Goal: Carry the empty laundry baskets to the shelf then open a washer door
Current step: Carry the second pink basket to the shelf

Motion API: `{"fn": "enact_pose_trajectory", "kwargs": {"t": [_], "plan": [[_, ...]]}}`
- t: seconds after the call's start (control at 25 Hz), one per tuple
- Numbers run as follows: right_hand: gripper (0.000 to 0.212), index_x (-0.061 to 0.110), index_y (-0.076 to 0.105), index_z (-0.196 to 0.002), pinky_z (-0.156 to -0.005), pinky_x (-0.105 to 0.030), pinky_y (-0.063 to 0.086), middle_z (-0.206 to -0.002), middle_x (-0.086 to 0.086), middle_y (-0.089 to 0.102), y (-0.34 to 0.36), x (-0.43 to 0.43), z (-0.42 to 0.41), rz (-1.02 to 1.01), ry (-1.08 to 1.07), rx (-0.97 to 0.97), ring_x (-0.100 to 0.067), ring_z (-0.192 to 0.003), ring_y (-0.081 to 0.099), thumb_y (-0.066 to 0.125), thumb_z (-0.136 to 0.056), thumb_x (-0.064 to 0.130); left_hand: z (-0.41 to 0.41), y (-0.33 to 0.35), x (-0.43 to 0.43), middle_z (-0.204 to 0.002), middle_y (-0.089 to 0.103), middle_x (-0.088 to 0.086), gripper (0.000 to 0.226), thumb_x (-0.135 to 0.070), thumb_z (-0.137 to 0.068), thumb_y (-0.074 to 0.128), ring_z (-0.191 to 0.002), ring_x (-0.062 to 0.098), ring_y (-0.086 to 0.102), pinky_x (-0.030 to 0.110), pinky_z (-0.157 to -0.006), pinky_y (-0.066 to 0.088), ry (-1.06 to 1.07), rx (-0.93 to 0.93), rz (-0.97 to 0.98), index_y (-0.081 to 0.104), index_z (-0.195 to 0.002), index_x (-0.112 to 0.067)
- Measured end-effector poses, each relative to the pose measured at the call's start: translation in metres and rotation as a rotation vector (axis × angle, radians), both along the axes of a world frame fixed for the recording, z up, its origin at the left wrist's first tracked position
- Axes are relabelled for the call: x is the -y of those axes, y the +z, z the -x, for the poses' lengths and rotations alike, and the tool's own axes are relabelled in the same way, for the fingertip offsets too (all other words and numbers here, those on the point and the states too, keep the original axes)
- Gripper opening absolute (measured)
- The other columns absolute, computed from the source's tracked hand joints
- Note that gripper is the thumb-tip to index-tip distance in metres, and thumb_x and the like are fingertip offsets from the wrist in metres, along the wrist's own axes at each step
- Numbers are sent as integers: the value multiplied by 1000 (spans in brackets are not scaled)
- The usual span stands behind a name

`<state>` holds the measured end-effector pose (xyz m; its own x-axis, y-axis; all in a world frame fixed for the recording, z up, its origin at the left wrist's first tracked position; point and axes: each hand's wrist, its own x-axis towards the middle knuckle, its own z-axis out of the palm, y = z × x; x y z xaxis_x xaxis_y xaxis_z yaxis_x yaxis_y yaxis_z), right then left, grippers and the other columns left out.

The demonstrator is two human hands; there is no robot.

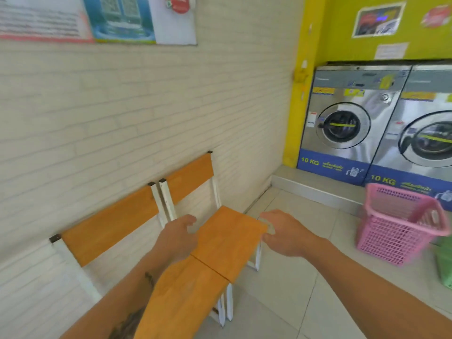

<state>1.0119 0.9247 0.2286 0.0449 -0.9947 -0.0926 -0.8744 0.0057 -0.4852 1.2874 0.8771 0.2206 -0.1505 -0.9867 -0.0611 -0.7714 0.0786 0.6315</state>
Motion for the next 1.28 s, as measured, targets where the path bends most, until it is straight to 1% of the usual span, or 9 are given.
{"fn": "enact_pose_trajectory", "kwargs": {"t": [0.16,0.24,0.32,0.48,0.6,0.76,0.88,1.08,1.28], "plan": [[67,17,35,-147,-115,-31,25,-153,-7,33,35,-23,132,41,-154,-81,-23,-141,31,55,-87,38,146,20,16,-146,43,-1,49,-18,-91,47,-70,3,56,21,-57,51,-159,-33,-20,41,-140,-28],[65,17,33,-147,-114,-30,24,-153,-6,33,47,-36,193,47,-245,-118,-23,-141,31,54,-89,37,213,31,23,-148,41,-1,50,-23,-91,47,-92,14,64,33,-78,56,-268,1,-18,39,-140,-29],[64,17,35,-146,-113,-35,28,-152,-6,35,56,-53,252,51,-362,-135,-25,-139,33,53,-88,38,286,42,30,-148,42,1,55,-25,-88,49,-113,29,60,42,-94,51,-366,35,-41,39,-142,-26],[49,19,55,-127,-98,-46,47,-131,-7,56,67,-75,358,22,-554,-141,-30,-115,56,52,-79,27,417,57,42,-141,51,6,58,-24,-79,54,-124,27,52,30,-101,42,-501,26,18,48,-136,-17],[47,29,61,-116,-84,-42,57,-115,0,65,63,-78,427,29,-651,-112,-22,-96,64,50,-71,24,504,54,63,-146,46,4,53,-15,-86,54,-134,23,42,27,-108,31,-584,68,47,45,-139,-18],[36,21,60,-114,-90,-40,52,-114,-4,63,62,-50,511,17,-758,-150,-23,-103,61,55,-79,27,617,43,114,-144,48,5,53,-17,-86,53,-131,24,45,30,-107,34,-660,99,76,47,-138,-20],[38,17,56,-126,-100,-38,42,-130,-9,57,74,-14,574,25,-828,-122,-27,-119,53,56,-88,22,698,50,167,-148,44,5,53,-16,-86,51,-134,24,42,31,-109,33,-730,148,90,46,-139,-17],[54,12,44,-140,-108,-38,34,-146,-11,44,64,41,686,41,-979,-45,-29,-133,41,55,-89,28,827,63,248,-126,60,7,44,-17,-75,51,-110,28,55,36,-93,46,-825,122,108,57,-118,-20],[58,16,41,-143,-110,-36,33,-150,-11,40,23,81,814,-25,-1046,4,-27,-137,38,57,-88,28,948,29,301,-140,51,4,59,-12,-79,51,-118,26,55,38,-94,48,-843,83,15,48,-137,-21]]}}
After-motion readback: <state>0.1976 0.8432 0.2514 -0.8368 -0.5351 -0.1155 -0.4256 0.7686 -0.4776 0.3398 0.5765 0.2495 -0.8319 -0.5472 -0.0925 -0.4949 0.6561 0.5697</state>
